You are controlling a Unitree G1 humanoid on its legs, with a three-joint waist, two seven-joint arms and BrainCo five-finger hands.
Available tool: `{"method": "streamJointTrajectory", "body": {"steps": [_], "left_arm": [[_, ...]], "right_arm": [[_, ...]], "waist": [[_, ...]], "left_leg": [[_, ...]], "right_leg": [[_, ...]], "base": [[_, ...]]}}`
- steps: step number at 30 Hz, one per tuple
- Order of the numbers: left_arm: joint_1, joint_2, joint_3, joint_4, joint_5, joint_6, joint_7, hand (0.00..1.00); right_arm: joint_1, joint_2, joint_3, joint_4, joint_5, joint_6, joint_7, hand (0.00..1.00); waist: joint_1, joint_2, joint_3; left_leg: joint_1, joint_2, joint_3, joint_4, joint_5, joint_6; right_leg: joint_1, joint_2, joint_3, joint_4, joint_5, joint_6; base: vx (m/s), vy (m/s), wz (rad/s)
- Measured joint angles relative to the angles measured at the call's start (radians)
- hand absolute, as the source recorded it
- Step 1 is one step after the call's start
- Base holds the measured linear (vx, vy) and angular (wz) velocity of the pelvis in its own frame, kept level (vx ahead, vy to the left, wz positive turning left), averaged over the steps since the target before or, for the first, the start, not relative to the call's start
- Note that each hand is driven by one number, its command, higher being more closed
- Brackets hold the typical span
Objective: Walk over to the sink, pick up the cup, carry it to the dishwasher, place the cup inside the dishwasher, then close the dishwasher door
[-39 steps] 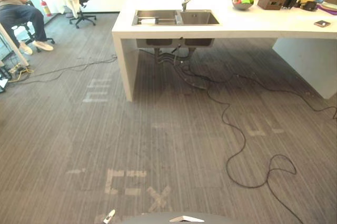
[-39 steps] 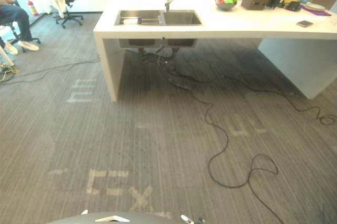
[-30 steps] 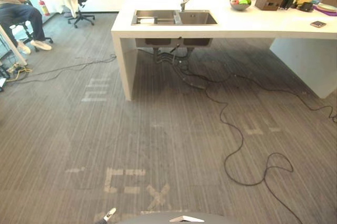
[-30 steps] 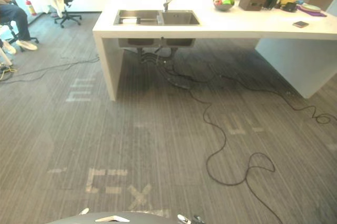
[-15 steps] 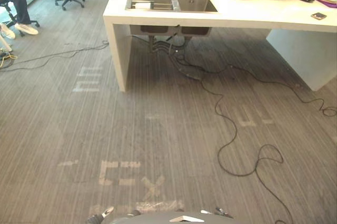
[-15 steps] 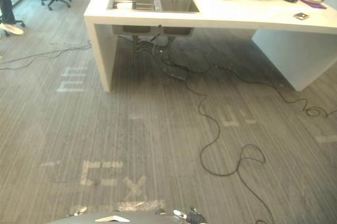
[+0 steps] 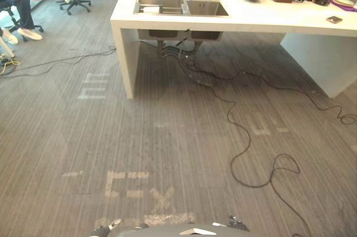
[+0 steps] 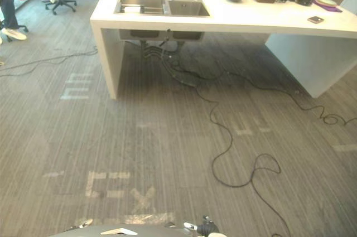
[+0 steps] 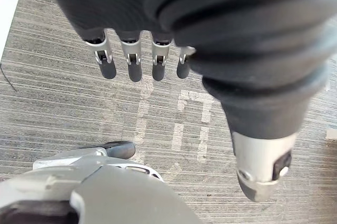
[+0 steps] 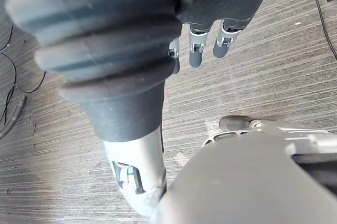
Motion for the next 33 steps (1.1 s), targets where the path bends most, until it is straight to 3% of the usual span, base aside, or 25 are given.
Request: {"method": "streamJointTrajectory", "body": {"steps": [6, 12, 14, 15, 16, 18, 19, 22, 23, 24, 25, 26, 28, 31, 32, 33], "left_arm": [[0.001, -0.001, 0.000, 0.001, -0.016, 0.002, 0.013, 0.00], [0.001, -0.006, 0.006, 0.002, -0.036, 0.009, 0.016, 0.00], [0.001, -0.009, 0.005, -0.001, 0.006, 0.006, 0.015, 0.00], [0.001, -0.007, 0.002, -0.002, 0.009, 0.006, 0.014, 0.00], [0.005, -0.003, 0.001, -0.007, 0.008, 0.006, 0.015, 0.00], [0.008, -0.003, 0.002, -0.021, 0.006, 0.007, 0.018, 0.00], [0.000, -0.007, 0.002, -0.022, 0.006, 0.012, 0.019, 0.00], [-0.004, -0.009, 0.010, -0.020, 0.007, 0.038, 0.038, 0.00], [-0.014, -0.010, 0.013, -0.018, 0.009, 0.043, 0.039, 0.00], [-0.024, -0.012, 0.027, -0.019, 0.011, 0.044, 0.037, 0.00], [-0.025, -0.013, 0.034, -0.019, 0.012, 0.044, 0.037, 0.00], [-0.027, -0.018, 0.063, -0.021, 0.016, 0.048, 0.037, 0.00], [-0.031, -0.028, 0.095, -0.021, 0.017, 0.055, 0.040, 0.00], [-0.030, -0.043, 0.136, -0.038, 0.017, 0.056, 0.047, 0.00], [-0.021, -0.073, 0.156, -0.044, 0.019, 0.056, 0.055, 0.00], [-0.011, -0.099, 0.190, -0.051, 0.019, 0.054, 0.058, 0.00]], "right_arm": [[-0.010, 0.003, 0.002, 0.003, -0.049, -0.002, -0.063, 0.00], [-0.016, 0.001, -0.002, 0.001, -0.066, 0.000, -0.066, 0.00], [-0.017, 0.001, -0.005, -0.007, -0.065, -0.003, -0.067, 0.00], [-0.018, 0.004, -0.005, -0.012, -0.065, -0.003, -0.067, 0.00], [-0.016, 0.010, -0.005, -0.033, -0.064, -0.007, -0.067, 0.00], [-0.016, 0.011, -0.017, -0.040, -0.053, -0.015, -0.067, 0.00], [-0.018, 0.009, -0.019, -0.041, -0.031, -0.021, -0.066, 0.00], [-0.015, 0.012, -0.040, -0.035, 0.016, -0.019, -0.065, 0.00], [-0.014, 0.014, -0.058, -0.036, 0.029, -0.020, -0.065, 0.00], [-0.012, 0.023, -0.063, -0.040, 0.049, -0.020, -0.065, 0.00], [-0.011, 0.024, -0.063, -0.040, 0.052, -0.020, -0.065, 0.00], [-0.005, 0.030, -0.067, -0.045, 0.060, -0.020, -0.065, 0.00], [0.025, 0.035, -0.073, -0.074, 0.062, -0.018, -0.064, 0.00], [0.089, 0.052, -0.101, -0.115, 0.066, 0.003, -0.060, 0.00], [0.107, 0.041, -0.107, -0.119, 0.066, 0.009, -0.058, 0.00], [0.105, 0.015, -0.134, -0.108, 0.065, 0.025, -0.057, 0.00]], "waist": [[0.000, -0.002, -0.001], [-0.001, 0.003, 0.010], [-0.008, -0.003, 0.021], [-0.010, 0.006, 0.026], [-0.009, -0.009, 0.029], [-0.012, -0.015, 0.045], [-0.016, 0.000, 0.066], [-0.023, 0.002, 0.071], [-0.025, 0.015, 0.077], [-0.024, 0.015, 0.090], [-0.024, 0.014, 0.092], [-0.022, 0.009, 0.101], [-0.023, 0.014, 0.111], [-0.024, 0.020, 0.107], [-0.031, 0.039, 0.083], [-0.029, 0.099, 0.055]], "left_leg": [[0.002, -0.003, -0.002, 0.000, 0.005, 0.008], [0.024, -0.006, -0.003, 0.000, 0.002, 0.011], [0.021, -0.010, -0.004, 0.000, -0.015, 0.013], [0.020, -0.016, -0.005, 0.001, -0.017, 0.016], [0.023, -0.035, -0.009, 0.000, -0.028, 0.022], [0.036, -0.049, -0.017, 0.000, -0.036, 0.035], [0.053, -0.037, -0.029, 0.001, -0.040, 0.041], [0.076, 0.015, -0.045, 0.007, -0.054, 0.025], [0.062, 0.051, -0.052, 0.031, -0.074, 0.006], [0.041, 0.085, -0.056, 0.082, -0.112, -0.012], [0.036, 0.095, -0.057, 0.095, -0.121, -0.016], [0.030, 0.119, -0.059, 0.156, -0.166, -0.037], [0.040, 0.149, -0.075, 0.249, -0.255, -0.069], [0.112, 0.185, -0.111, 0.307, -0.376, -0.088], [0.147, 0.221, -0.126, 0.305, -0.387, -0.071], [0.092, 0.249, -0.163, 0.450, -0.358, -0.064]], "right_leg": [[0.001, 0.000, 0.000, 0.001, 0.001, 0.000], [0.020, -0.008, -0.001, 0.017, -0.006, 0.003], [-0.062, -0.036, 0.002, 0.191, -0.105, 0.017], [-0.085, -0.049, 0.004, 0.245, -0.134, 0.025], [-0.125, -0.079, 0.009, 0.343, -0.186, 0.048], [-0.187, -0.113, 0.014, 0.506, -0.206, 0.064], [-0.229, -0.125, 0.010, 0.605, -0.208, 0.044], [-0.291, -0.109, -0.022, 0.568, -0.228, 0.029], [-0.322, -0.094, -0.019, 0.483, -0.196, 0.026], [-0.343, -0.081, -0.008, 0.357, -0.126, 0.037], [-0.348, -0.079, -0.006, 0.332, -0.110, 0.043], [-0.367, -0.079, 0.016, 0.251, -0.056, 0.052], [-0.372, -0.083, 0.056, 0.228, -0.036, 0.054], [-0.373, -0.086, 0.092, 0.390, -0.040, 0.042], [-0.388, -0.055, 0.080, 0.468, -0.057, 0.036], [-0.393, -0.020, 0.067, 0.509, -0.119, 0.010]], "base": [[0.00, 0.000, 0.00], [-0.01, 0.001, 0.00], [-0.06, 0.035, 0.04], [-0.05, 0.042, 0.08], [0.00, 0.040, 0.08], [0.03, 0.034, 0.08], [0.06, 0.002, 0.15], [0.16, -0.059, 0.17], [0.25, -0.131, 0.15], [0.21, -0.122, 0.13], [0.25, -0.158, 0.02], [0.33, -0.205, -0.03], [0.37, -0.260, 0.07], [0.54, -0.383, 0.37], [0.65, -0.342, 0.21], [0.78, -0.428, 0.13]]}}
